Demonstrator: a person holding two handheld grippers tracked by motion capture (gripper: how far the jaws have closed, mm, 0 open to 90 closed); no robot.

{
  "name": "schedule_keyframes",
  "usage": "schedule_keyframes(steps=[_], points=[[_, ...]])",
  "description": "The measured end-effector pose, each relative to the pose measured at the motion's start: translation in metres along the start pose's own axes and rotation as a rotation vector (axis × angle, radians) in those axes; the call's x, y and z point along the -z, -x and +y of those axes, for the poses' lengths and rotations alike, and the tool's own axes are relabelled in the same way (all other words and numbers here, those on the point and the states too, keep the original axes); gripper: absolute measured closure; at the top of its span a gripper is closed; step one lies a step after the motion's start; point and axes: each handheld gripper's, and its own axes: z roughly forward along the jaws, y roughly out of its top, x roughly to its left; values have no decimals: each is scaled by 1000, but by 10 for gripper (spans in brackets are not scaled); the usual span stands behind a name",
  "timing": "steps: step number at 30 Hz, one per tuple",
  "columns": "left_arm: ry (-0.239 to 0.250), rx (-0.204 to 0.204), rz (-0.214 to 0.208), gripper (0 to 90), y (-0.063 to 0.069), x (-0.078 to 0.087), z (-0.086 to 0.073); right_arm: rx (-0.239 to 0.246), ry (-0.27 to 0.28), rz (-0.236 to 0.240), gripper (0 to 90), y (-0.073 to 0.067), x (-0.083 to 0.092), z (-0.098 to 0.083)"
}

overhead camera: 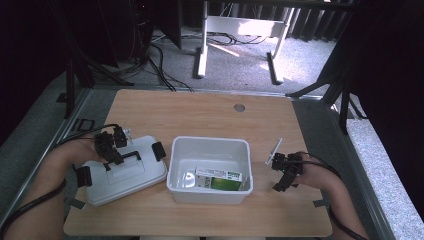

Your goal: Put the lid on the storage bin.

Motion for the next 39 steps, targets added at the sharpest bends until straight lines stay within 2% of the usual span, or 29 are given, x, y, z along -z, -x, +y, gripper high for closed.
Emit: schedule_keyframes(steps=[4,10,11,23,29,39], points=[[19,-6,11,849,1,12,-4,4,-6,-1,204,-1,0,-1],[13,-20,14,849,4,27,-6,2,-7,-1,205,-1,0,-2],[16,-24,16,849,5,36,-7,1,-7,-1,205,-1,0,-2],[55,-47,69,849,14,92,-4,1,-12,8,206,-2,0,-2],[87,-84,73,849,23,111,8,1,-8,7,206,-2,1,-2],[91,-164,50,849,37,110,49,6,-2,-1,205,-4,2,-1]])
